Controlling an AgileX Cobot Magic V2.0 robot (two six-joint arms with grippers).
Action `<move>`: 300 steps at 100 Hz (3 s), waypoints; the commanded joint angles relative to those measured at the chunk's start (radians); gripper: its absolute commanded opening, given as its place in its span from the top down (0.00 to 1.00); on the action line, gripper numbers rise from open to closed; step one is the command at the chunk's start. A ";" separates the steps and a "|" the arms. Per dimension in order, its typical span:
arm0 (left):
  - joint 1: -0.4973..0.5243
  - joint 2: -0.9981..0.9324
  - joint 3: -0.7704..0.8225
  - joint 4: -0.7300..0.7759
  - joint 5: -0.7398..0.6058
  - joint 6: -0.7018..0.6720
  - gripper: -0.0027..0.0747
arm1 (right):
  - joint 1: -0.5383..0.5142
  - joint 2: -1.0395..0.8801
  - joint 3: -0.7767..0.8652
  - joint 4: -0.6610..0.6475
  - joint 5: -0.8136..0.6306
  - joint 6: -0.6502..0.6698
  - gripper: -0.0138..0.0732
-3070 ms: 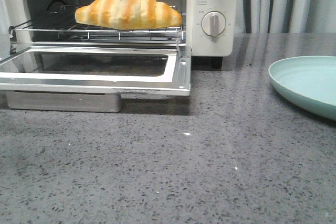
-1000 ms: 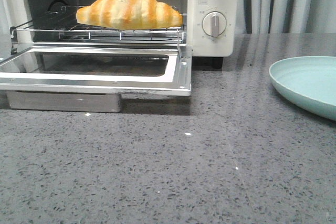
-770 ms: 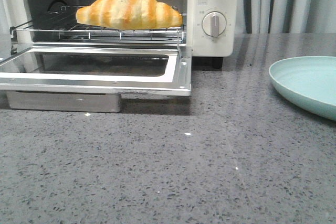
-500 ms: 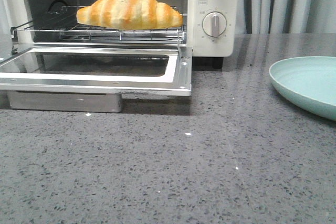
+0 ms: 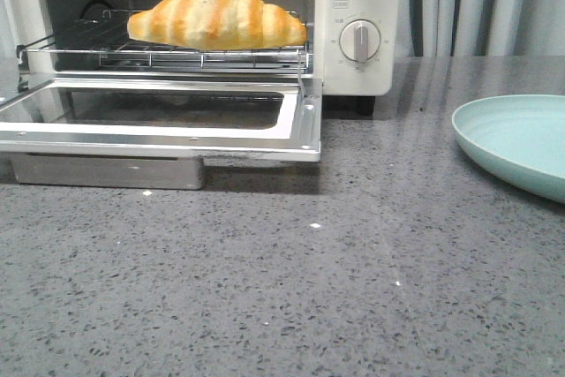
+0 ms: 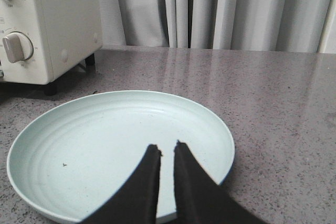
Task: Put bread in oven
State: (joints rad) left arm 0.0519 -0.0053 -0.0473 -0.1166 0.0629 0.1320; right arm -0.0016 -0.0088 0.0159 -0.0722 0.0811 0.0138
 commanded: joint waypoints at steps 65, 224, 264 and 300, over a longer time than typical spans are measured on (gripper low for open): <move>0.002 -0.031 0.074 0.050 -0.224 -0.031 0.99 | -0.003 -0.024 0.009 -0.011 -0.075 -0.002 0.80; 0.002 -0.031 0.076 0.110 -0.044 -0.112 0.99 | -0.003 -0.024 0.009 -0.011 -0.075 -0.002 0.80; 0.002 -0.031 0.076 0.110 -0.044 -0.112 0.99 | -0.003 -0.024 0.009 -0.011 -0.075 -0.002 0.80; 0.002 -0.031 0.076 0.110 -0.044 -0.112 0.99 | -0.003 -0.024 0.009 -0.011 -0.075 -0.002 0.80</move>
State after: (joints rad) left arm 0.0519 -0.0053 0.0065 0.0000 0.0878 0.0189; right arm -0.0016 -0.0088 0.0159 -0.0722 0.0826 0.0138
